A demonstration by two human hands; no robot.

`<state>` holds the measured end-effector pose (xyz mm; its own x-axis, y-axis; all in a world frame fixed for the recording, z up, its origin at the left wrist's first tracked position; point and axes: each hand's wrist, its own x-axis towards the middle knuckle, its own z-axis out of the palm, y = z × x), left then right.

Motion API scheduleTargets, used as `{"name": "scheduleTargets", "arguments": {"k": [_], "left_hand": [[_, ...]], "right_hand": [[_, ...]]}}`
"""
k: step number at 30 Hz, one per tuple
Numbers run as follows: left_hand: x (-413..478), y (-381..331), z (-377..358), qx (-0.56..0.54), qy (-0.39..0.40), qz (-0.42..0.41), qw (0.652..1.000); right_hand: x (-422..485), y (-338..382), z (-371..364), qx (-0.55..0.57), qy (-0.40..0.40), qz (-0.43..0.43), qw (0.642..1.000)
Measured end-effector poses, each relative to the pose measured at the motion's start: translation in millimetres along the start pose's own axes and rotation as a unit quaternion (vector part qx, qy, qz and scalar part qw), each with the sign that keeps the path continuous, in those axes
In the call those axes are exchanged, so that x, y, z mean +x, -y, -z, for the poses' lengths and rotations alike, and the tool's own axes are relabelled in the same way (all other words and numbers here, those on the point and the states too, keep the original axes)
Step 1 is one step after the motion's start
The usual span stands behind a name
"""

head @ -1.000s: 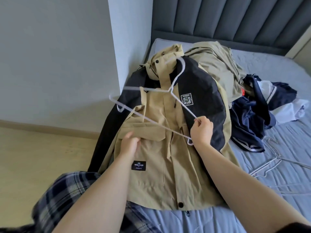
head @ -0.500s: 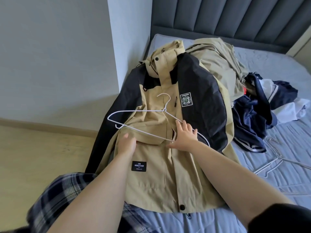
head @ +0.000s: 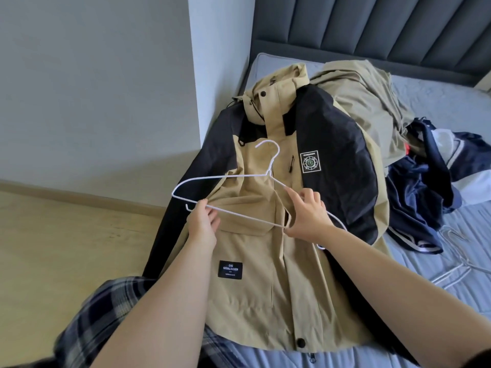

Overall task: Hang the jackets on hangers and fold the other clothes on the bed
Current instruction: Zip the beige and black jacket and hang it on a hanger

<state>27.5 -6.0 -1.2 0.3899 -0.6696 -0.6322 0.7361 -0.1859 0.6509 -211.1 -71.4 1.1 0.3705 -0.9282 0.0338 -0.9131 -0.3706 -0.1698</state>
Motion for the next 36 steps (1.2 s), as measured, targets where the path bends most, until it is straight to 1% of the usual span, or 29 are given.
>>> {"name": "scheduleTargets", "arguments": {"k": [3, 5, 8, 10, 11, 13, 15, 17, 19, 22, 24, 25, 26, 27, 29, 30, 31, 33, 35, 36], "left_hand": [[-1.1, -6.1, -1.8, -0.090, -0.007, 0.019, 0.996], [-1.7, -10.0, 0.5, -0.137, -0.037, 0.027, 0.990], [1.7, -22.6, 8.7, -0.208, -0.085, -0.007, 0.974], [3.9, -31.3, 10.4, -0.209, -0.092, -0.039, 0.973], [5.1, -33.1, 8.8, -0.176, -0.098, -0.057, 0.978], [4.9, -31.4, 2.7, -0.099, -0.119, -0.084, 0.984], [3.9, -26.8, -2.2, -0.088, -0.134, -0.079, 0.984], [5.2, -23.6, -3.8, -0.130, -0.126, -0.038, 0.983], [6.4, -24.5, -3.3, -0.180, -0.114, -0.004, 0.977], [8.0, -30.0, -3.7, -0.243, -0.075, 0.003, 0.967], [9.5, -31.0, -5.6, -0.258, -0.026, -0.003, 0.966], [9.3, -29.9, -8.1, -0.252, 0.004, -0.007, 0.968], [8.9, -27.6, -11.9, -0.235, 0.033, -0.010, 0.971], [8.3, -24.5, -16.8, -0.210, 0.058, -0.011, 0.976], [7.0, -17.7, -27.2, -0.135, 0.092, -0.007, 0.986], [6.7, -14.5, -30.7, -0.088, 0.109, -0.004, 0.990], [6.8, -11.3, -33.8, -0.034, 0.128, -0.005, 0.991], [7.6, -4.0, -37.3, 0.090, 0.154, -0.013, 0.984], [8.5, 4.4, -41.0, 0.207, 0.150, -0.032, 0.966], [9.7, 8.5, -43.3, 0.267, 0.141, -0.055, 0.952]], "right_hand": [[3.0, 6.9, 10.2, -0.021, -0.054, 0.059, 0.997], [6.1, 13.6, 16.1, -0.042, -0.086, 0.094, 0.991], [6.4, 11.7, 23.5, -0.056, -0.146, 0.123, 0.980], [4.5, 1.1, 26.8, -0.071, -0.165, 0.124, 0.976], [3.3, -4.7, 27.8, -0.081, -0.166, 0.125, 0.975], [1.1, -13.3, 27.3, -0.096, -0.155, 0.126, 0.975], [0.0, -17.3, 25.7, -0.098, -0.123, 0.116, 0.981], [0.4, -19.3, 25.0, -0.079, -0.066, 0.089, 0.991], [4.1, -16.5, 26.8, -0.020, -0.003, 0.044, 0.999], [18.2, -7.8, 29.6, 0.030, 0.057, -0.011, 0.998], [29.7, -2.0, 34.3, 0.117, 0.066, -0.081, 0.988], [34.8, -1.2, 37.2, 0.154, 0.046, -0.112, 0.981], [39.3, -0.7, 40.8, 0.165, 0.004, -0.129, 0.978], [43.3, -0.4, 44.3, 0.154, -0.056, -0.136, 0.977], [53.5, -1.1, 54.4, 0.113, -0.181, -0.131, 0.968], [61.2, -1.7, 60.3, 0.097, -0.221, -0.128, 0.962], [71.0, -3.3, 66.5, 0.081, -0.243, -0.132, 0.958], [93.0, -10.2, 76.6, 0.032, -0.250, -0.137, 0.958], [110.4, -23.0, 80.1, -0.037, -0.229, -0.138, 0.963], [116.5, -31.8, 79.0, -0.064, -0.213, -0.144, 0.964]]}}
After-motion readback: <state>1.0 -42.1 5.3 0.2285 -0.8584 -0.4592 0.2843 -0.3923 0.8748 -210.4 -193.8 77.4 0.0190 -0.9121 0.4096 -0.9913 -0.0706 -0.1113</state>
